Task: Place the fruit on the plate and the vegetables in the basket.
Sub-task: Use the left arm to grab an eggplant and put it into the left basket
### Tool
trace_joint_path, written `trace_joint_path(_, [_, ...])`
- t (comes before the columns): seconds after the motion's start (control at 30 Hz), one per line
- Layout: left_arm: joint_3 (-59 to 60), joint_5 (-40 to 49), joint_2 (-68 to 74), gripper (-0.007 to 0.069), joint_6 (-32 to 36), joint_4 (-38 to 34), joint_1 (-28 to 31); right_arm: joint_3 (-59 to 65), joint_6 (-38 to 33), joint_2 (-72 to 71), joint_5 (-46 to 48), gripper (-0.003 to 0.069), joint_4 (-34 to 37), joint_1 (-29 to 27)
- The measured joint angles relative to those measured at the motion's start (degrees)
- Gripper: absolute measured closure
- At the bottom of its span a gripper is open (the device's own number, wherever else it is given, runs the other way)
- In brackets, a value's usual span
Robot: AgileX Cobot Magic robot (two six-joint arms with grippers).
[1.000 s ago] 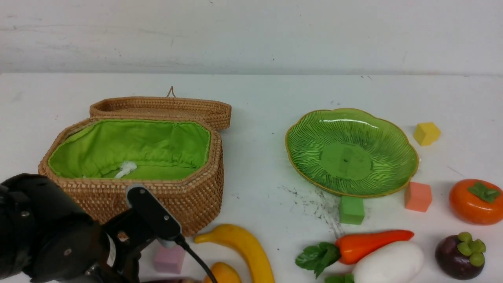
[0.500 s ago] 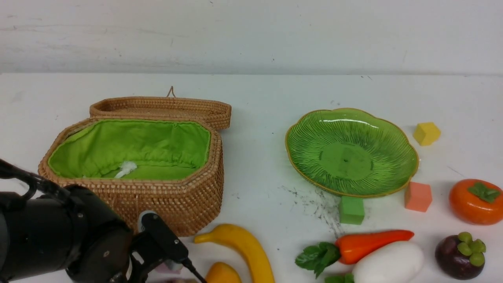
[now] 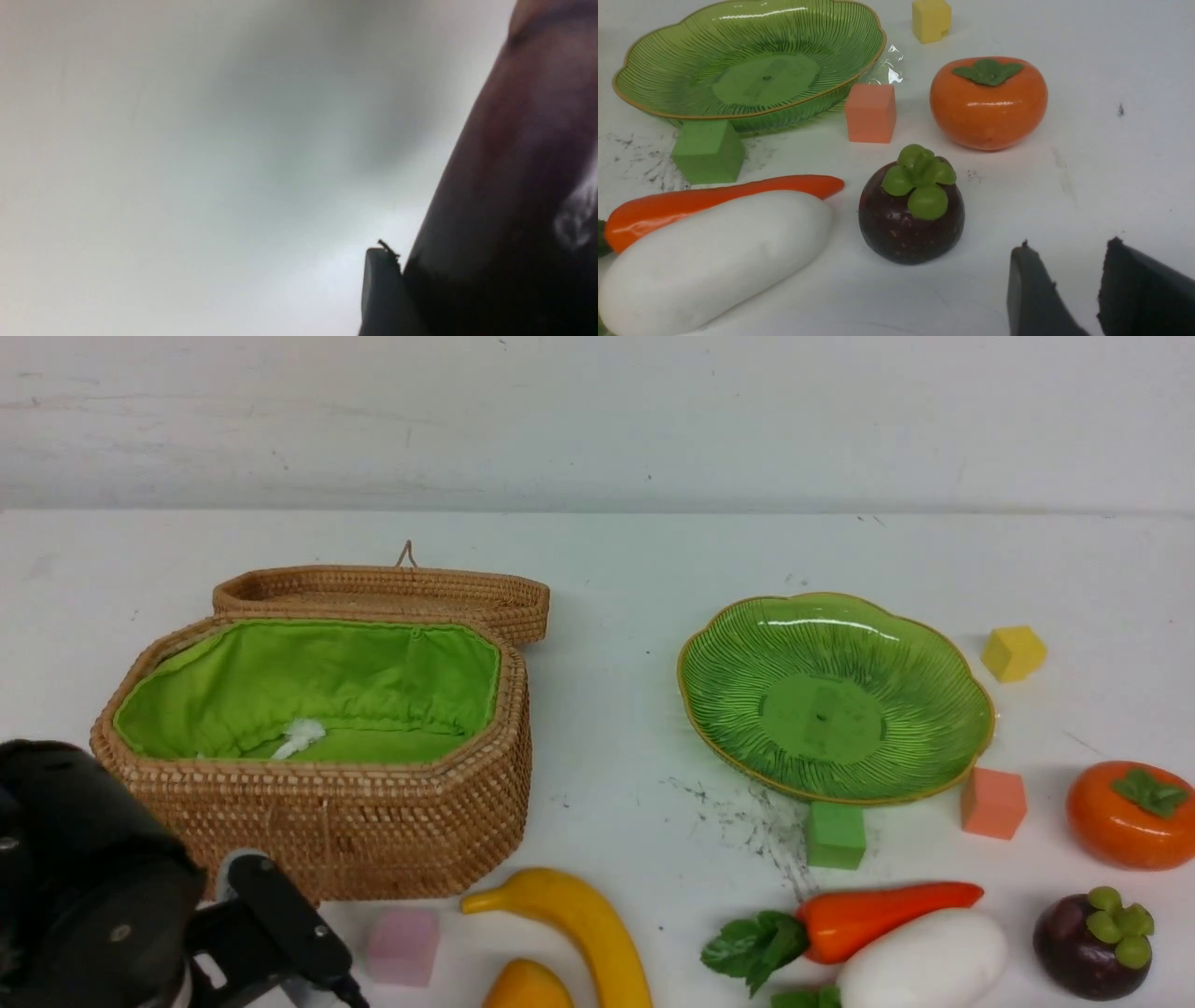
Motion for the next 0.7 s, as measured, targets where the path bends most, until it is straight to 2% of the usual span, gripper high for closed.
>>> trace_joint_path(0.13, [-1.38,3.89,-6.79,0.0238,0.0,0.13,0.0,0.0,0.0,0.0,0.0,0.0417,0.0,0.0])
trace_joint_path(0.33, [-10.49,5.72,-13.71,0.0238,0.37,3.65,0.0,0.0,0.0,0.0,0.0,0.0417,0.0,0.0])
trace_joint_path(0.4, [-14.45,5.84,-14.27,0.0238,1.8,6.54,0.0,0.0,0.0,0.0,0.0,0.0417,0.0,0.0])
trace_joint_path(0.53, [-19.89,4.38,-12.34,0.0238,9.03,13.23,0.0,0.0,0.0,0.0,0.0,0.0417,0.0,0.0])
trace_joint_path(0.7, [-22.0,-3.72,-5.19,0.0238,14.2,19.08,0.0,0.0,0.0,0.0,0.0,0.0417,0.0,0.0])
